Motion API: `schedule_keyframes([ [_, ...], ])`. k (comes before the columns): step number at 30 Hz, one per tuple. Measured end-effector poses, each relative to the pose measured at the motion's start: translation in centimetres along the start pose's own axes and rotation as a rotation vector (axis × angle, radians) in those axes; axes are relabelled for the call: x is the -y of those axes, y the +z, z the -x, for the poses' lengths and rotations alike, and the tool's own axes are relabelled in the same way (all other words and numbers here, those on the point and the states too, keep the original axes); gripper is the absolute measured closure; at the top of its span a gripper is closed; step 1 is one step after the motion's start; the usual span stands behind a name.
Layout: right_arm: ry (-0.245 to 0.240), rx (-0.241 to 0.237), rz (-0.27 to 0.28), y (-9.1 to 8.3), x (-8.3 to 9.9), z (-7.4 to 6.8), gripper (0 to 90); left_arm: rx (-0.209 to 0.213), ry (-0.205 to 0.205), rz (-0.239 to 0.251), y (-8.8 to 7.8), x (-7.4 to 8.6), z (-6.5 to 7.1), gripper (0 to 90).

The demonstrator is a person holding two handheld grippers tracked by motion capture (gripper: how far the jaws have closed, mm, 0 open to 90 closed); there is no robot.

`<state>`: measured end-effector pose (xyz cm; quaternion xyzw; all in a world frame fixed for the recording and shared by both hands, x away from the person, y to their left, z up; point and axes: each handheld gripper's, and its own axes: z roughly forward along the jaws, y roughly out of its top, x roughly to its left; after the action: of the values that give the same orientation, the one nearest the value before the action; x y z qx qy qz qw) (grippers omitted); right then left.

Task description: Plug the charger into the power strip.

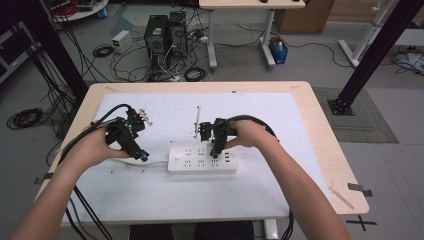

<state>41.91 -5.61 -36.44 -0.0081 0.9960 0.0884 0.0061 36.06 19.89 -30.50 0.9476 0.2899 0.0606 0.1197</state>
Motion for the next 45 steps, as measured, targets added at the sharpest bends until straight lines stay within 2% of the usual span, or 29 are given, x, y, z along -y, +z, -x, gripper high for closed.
schedule_keyframes([
  [2,-0.002,-0.007,0.004,0.0,0.0,0.1,63.0,0.000,-0.010,0.004,0.1,0.1,0.0,20.1],
  [3,-0.009,-0.009,-0.005,0.1,-0.1,0.1,62.9,0.000,-0.010,0.002,0.1,0.1,0.0,20.1],
  [4,0.004,-0.008,-0.027,0.1,-0.4,0.1,62.5,0.004,-0.005,0.000,0.1,0.1,0.0,20.1],
  [5,-0.018,-0.002,-0.022,0.2,-0.3,0.0,62.0,0.005,-0.001,-0.001,0.1,0.1,-0.1,20.1],
  [6,-0.034,0.001,-0.056,0.4,-0.4,0.0,58.9,0.001,-0.003,-0.003,0.1,0.0,-0.1,20.1],
  [7,-0.015,0.005,-0.108,1.0,-0.3,0.2,40.8,-0.003,-0.007,0.002,0.1,0.0,-0.1,20.1],
  [8,0.050,-0.033,-0.125,1.4,-0.3,0.4,36.9,-0.001,-0.004,0.003,0.1,0.0,-0.2,20.1],
  [9,0.074,-0.058,-0.093,1.2,-0.2,0.5,36.8,-0.003,-0.006,0.008,0.1,0.0,-0.2,20.1],
  [10,0.080,-0.059,-0.036,0.5,-0.1,0.6,34.2,-0.001,-0.007,0.009,0.0,0.0,-0.3,20.1],
  [12,0.180,-0.085,0.066,-1.5,0.4,0.9,27.0,-0.007,-0.004,0.005,-0.1,0.0,-0.4,20.1],
  [13,0.217,-0.077,0.114,-2.7,0.8,1.0,23.6,-0.010,-0.002,0.009,-0.2,0.0,-0.4,20.1],
  [15,0.280,-0.035,0.194,-5.2,2.2,0.9,22.6,-0.012,-0.003,0.018,-0.6,0.0,-0.6,20.1],
  [17,0.355,0.020,0.253,-7.4,4.0,0.7,22.6,-0.019,-0.007,0.026,-0.8,0.1,-0.8,20.1],
  [18,0.397,0.053,0.265,-8.3,5.0,0.4,22.5,-0.025,-0.008,0.026,-0.9,0.1,-0.9,20.1],
  [21,0.537,0.150,0.270,-10.3,8.1,-0.2,22.5,-0.030,-0.013,0.028,-0.9,0.2,-1.1,20.1],
  [25,0.722,0.247,0.228,-11.7,11.8,-1.1,22.4,-0.046,-0.013,0.014,-0.7,0.2,-1.3,20.1],
  [29,0.909,0.258,0.172,-11.9,14.4,-1.4,22.3,-0.057,-0.023,0.014,-0.4,0.0,-1.6,20.1],
  [32,0.997,0.245,0.153,-11.7,15.7,-1.5,22.2,-0.060,-0.027,0.012,-0.3,-0.2,-1.7,20.1],
  [34,1.032,0.235,0.139,-11.5,16.4,-1.6,22.2,-0.060,-0.026,0.009,-0.3,-0.3,-1.6,20.1],
  [45,1.052,0.220,0.131,-11.0,17.4,-1.9,22.2,-0.069,-0.015,0.001,-0.4,-0.6,-1.1,20.1],
])
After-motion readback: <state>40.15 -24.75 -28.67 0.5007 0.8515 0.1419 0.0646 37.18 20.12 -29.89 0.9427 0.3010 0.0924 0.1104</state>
